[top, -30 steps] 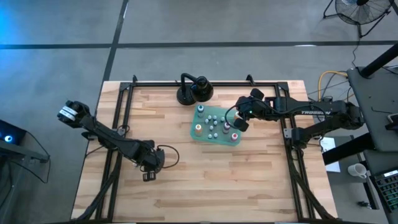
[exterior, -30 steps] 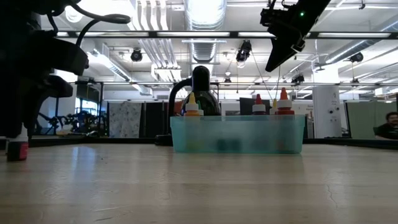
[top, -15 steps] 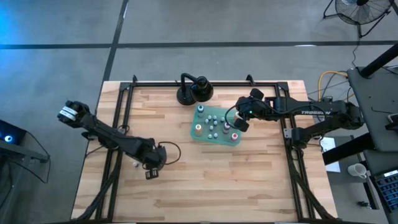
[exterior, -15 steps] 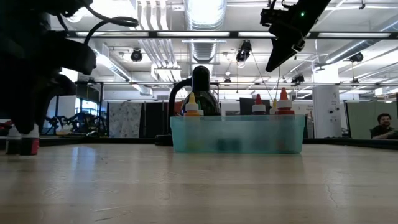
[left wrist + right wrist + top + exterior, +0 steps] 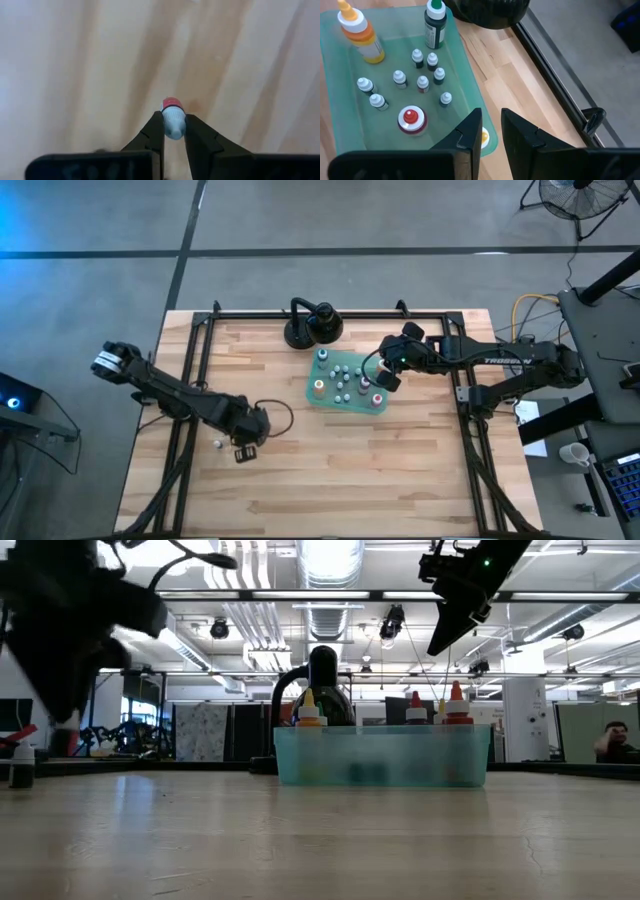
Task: Pick & Place food coloring
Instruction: Put the pink food coloring bottle into the bin
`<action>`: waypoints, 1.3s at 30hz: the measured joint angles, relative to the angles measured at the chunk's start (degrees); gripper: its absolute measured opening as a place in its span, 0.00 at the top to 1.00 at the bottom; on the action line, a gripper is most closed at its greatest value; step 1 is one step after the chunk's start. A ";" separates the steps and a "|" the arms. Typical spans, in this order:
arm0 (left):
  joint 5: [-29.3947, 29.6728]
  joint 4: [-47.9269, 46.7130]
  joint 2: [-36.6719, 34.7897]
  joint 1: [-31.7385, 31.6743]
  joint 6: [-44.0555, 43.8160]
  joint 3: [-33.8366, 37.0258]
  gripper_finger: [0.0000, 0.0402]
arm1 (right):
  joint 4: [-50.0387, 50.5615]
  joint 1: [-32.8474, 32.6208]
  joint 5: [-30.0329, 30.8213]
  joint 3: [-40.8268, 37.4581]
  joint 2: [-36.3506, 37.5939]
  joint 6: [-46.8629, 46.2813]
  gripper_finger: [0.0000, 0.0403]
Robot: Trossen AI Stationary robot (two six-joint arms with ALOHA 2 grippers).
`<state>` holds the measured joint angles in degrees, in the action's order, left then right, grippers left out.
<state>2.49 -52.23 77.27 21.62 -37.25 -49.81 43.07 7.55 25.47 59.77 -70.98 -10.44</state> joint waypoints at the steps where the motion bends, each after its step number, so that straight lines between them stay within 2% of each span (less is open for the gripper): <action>1: 1.22 -1.89 -0.21 -0.76 0.76 -1.17 0.94 | 0.00 -0.02 -0.06 0.00 0.02 -0.17 0.84; 7: 5.52 -8.80 -0.97 -10.28 9.31 -10.79 0.94 | -0.03 -0.06 -0.50 0.00 1.47 -0.48 0.84; 13: 6.10 -8.25 1.15 -23.07 21.93 -24.04 0.94 | 0.00 -0.04 -0.61 0.00 4.65 -1.53 0.84; 17: 6.20 -8.21 6.39 -29.04 30.40 -33.17 0.94 | -0.04 -0.04 -0.55 0.00 6.22 -1.55 0.84; 22: 5.93 -8.00 17.56 -32.54 37.68 -44.66 0.94 | -0.19 -0.04 -0.48 -0.68 6.51 -1.57 0.84; 26: 2.95 -8.92 26.12 -34.61 36.14 -52.02 0.94 | -0.06 -0.17 -0.48 -1.76 6.51 -2.65 0.84; 30: -4.51 -11.28 32.08 -36.36 28.30 -56.40 0.94 | 0.59 -0.20 -0.50 -2.87 6.51 -5.09 0.84; 34: -1.58 -11.16 35.10 -35.91 25.00 -58.49 0.93 | 0.82 -0.20 -0.48 -4.25 6.49 -5.96 0.84; 39: -1.05 -11.23 36.74 -34.65 20.35 -58.76 0.94 | 0.80 -0.17 -0.45 -5.82 6.49 -6.05 0.84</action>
<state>1.43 -63.46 114.01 -13.03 -16.90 -108.57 43.87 7.38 25.02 53.95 -64.49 -16.49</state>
